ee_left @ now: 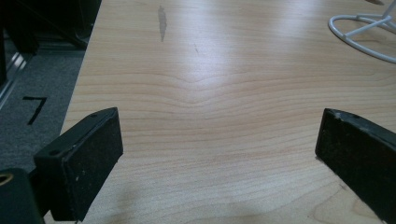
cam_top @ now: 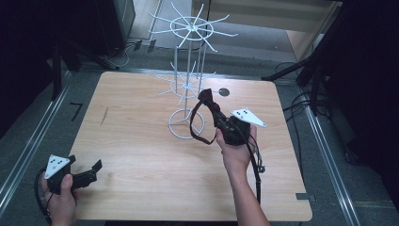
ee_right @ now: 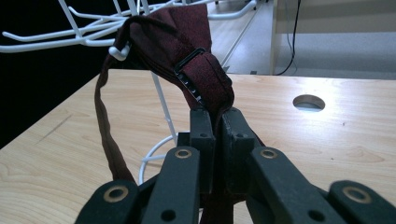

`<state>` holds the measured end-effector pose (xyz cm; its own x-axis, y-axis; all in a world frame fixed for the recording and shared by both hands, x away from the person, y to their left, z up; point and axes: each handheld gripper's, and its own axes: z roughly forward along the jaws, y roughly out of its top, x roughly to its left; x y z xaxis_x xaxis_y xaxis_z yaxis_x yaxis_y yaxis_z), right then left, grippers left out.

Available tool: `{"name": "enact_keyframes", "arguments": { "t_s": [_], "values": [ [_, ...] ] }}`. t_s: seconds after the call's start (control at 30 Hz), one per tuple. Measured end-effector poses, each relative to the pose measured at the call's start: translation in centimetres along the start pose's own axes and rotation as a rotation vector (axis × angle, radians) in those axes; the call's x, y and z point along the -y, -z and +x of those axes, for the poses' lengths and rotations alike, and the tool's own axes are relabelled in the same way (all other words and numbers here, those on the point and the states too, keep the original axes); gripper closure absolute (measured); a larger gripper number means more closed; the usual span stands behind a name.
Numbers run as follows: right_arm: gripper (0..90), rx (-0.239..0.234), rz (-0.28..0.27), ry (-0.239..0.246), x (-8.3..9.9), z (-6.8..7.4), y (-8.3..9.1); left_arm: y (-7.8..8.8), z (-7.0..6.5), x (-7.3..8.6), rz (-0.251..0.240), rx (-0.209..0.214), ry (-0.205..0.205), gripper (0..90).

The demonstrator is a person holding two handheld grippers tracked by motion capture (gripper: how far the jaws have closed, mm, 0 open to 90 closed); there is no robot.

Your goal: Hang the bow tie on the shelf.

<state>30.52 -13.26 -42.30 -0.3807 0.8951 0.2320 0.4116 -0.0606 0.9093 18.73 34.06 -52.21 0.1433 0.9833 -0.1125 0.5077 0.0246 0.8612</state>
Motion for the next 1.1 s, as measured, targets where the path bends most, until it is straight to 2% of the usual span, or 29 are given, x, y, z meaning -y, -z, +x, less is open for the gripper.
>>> {"name": "enact_keyframes", "arguments": {
  "t_s": [0.2, 0.23, 0.67, 1.1],
  "values": [
    [86.2, 0.018, 0.007, 0.013, 0.7, 0.2, -0.6, 0.0, 0.0, 0.0, -0.003, 0.0, 0.003, 1.4],
    [86.2, 0.031, 0.026, 0.018, 1.2, 0.3, -0.9, 0.0, 0.0, 0.0, -0.002, 0.0, 0.002, 1.4],
    [86.2, 0.022, 0.091, 0.034, 2.4, 0.7, -3.2, 0.0, 0.0, 0.0, -0.001, 0.001, 0.003, 1.4],
    [85.8, 0.03, 0.148, 0.015, 3.9, 1.0, -6.0, 0.0, 0.1, 0.0, -0.003, 0.005, 0.007, 1.4]
  ]
}}
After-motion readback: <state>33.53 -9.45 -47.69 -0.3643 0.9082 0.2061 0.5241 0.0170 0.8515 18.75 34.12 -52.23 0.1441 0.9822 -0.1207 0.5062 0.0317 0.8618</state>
